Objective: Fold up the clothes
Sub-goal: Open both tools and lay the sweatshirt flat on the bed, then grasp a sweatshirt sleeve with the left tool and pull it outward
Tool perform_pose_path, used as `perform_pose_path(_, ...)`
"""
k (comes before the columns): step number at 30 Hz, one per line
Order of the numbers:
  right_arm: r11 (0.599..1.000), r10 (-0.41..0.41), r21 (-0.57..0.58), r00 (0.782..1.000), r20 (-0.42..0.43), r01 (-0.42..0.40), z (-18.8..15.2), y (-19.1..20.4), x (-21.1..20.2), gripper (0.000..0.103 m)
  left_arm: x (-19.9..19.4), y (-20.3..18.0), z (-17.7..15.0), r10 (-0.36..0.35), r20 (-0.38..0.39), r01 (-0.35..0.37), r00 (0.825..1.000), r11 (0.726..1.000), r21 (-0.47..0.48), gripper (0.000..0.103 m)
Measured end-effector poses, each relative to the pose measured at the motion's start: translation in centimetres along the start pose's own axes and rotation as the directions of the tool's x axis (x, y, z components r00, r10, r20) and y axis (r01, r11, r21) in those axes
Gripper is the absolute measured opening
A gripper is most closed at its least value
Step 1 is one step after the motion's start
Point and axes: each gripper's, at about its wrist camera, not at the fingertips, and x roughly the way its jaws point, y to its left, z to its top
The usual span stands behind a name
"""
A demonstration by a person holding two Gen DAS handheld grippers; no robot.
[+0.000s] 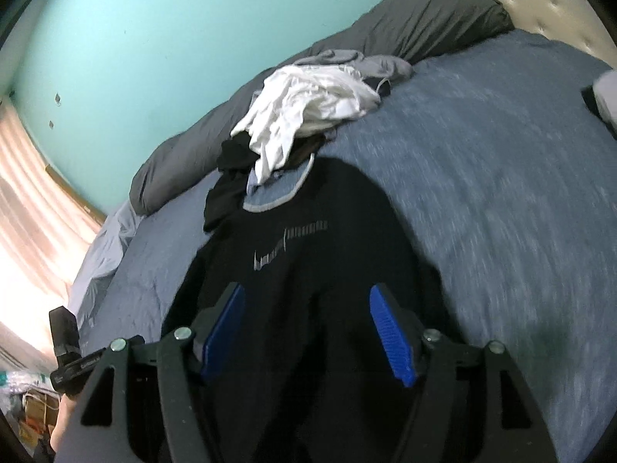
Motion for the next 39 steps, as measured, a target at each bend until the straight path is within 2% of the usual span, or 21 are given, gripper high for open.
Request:
perform_pose_path(4,1.000,-0.011,-0.025,1.000,-0.013,0.010,-2.9,0.7,-0.6,0.069,-1.0,0.0,-3.2,0.026,0.005,-0.026,1.000,1.000,0.000,0.061)
perform_pose_path(9,1.000,0.008,-0.022,1.000,0.005,-0.007,-5.0,0.8,-1.2,0.069,-2.2,0.0,-6.2,0.042,0.027,-0.042,0.999,0.999,-0.007,0.061)
perform_pose_path(15,0.999,0.023,-0.029,1.000,-0.019,-0.023,-6.5,0.8,-0.4,0.069,-1.5,0.1,-8.0,0.046,0.015,-0.046,0.999,0.999,0.017,0.061)
perform_pose_path(23,1.000,0.027,0.014,0.999,-0.016,-0.027,-6.3,0.0,1.1,0.069,-0.7,0.3,-8.9,0.043,0.021,-0.043,0.999,0.999,0.014,0.061)
perform_pose_path(31,0.998,0.059,-0.019,0.998,-0.034,-0.059,-6.3,0.9,1.9,0.069,-0.5,1.0,-9.6,0.032,0.020,-0.032,0.999,0.999,0.002,0.058)
perform_pose_path(39,0.995,0.093,-0.018,0.996,-0.008,-0.094,-6.2,1.4,1.4,0.069,-1.0,1.7,-11.1,0.078,-0.009,-0.078,0.997,0.997,0.010,0.030)
